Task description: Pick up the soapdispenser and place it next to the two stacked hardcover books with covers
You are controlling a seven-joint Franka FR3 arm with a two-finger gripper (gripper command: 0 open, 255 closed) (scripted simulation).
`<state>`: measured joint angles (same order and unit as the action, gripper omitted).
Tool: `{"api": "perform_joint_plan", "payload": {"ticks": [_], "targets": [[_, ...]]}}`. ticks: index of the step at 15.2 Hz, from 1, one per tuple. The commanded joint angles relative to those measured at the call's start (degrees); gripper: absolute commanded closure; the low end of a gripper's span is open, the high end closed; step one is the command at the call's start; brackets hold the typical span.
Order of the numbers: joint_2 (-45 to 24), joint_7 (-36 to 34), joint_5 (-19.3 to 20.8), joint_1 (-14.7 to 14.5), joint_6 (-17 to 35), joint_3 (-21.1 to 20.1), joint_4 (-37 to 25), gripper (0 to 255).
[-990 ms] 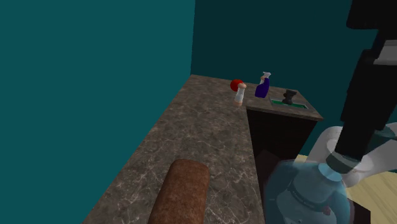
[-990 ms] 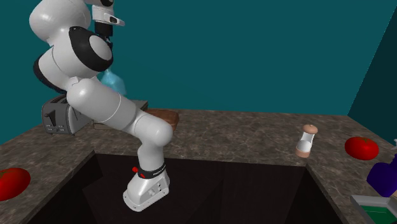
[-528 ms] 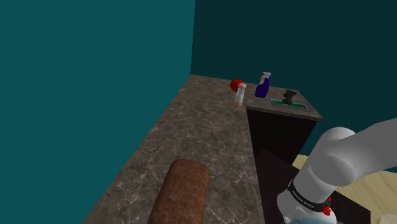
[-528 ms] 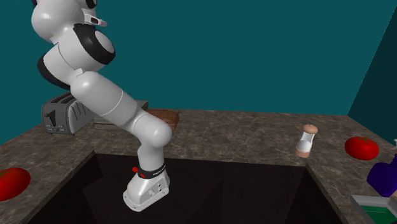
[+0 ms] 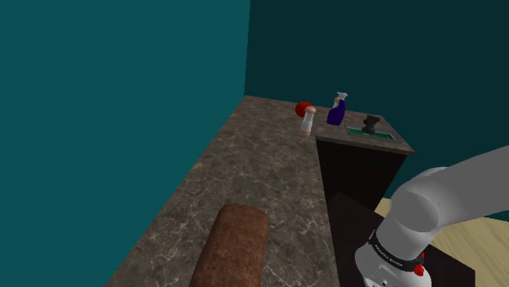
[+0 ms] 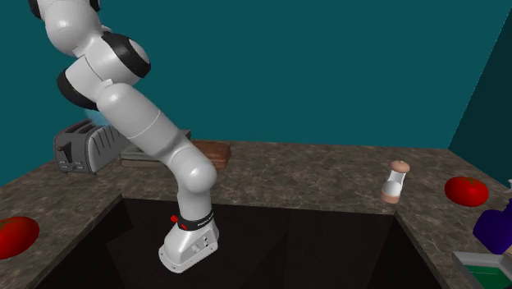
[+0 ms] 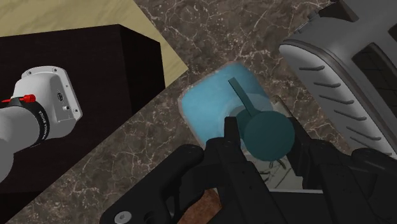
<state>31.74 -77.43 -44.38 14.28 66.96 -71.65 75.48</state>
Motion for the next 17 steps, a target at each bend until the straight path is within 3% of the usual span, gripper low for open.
{"api": "perform_joint_plan", "payload": {"ticks": [1, 8, 17], "targets": [[-0.2, -0.8, -0.5, 2.5, 0.5, -2.8, -1.5, 255], [3.0, 2.3, -1.3, -3.1, 5.0, 1.1, 7.6, 255], [6.6, 5.7, -2.9, -7.4, 10.3, 3.1, 17.3, 255]]}}
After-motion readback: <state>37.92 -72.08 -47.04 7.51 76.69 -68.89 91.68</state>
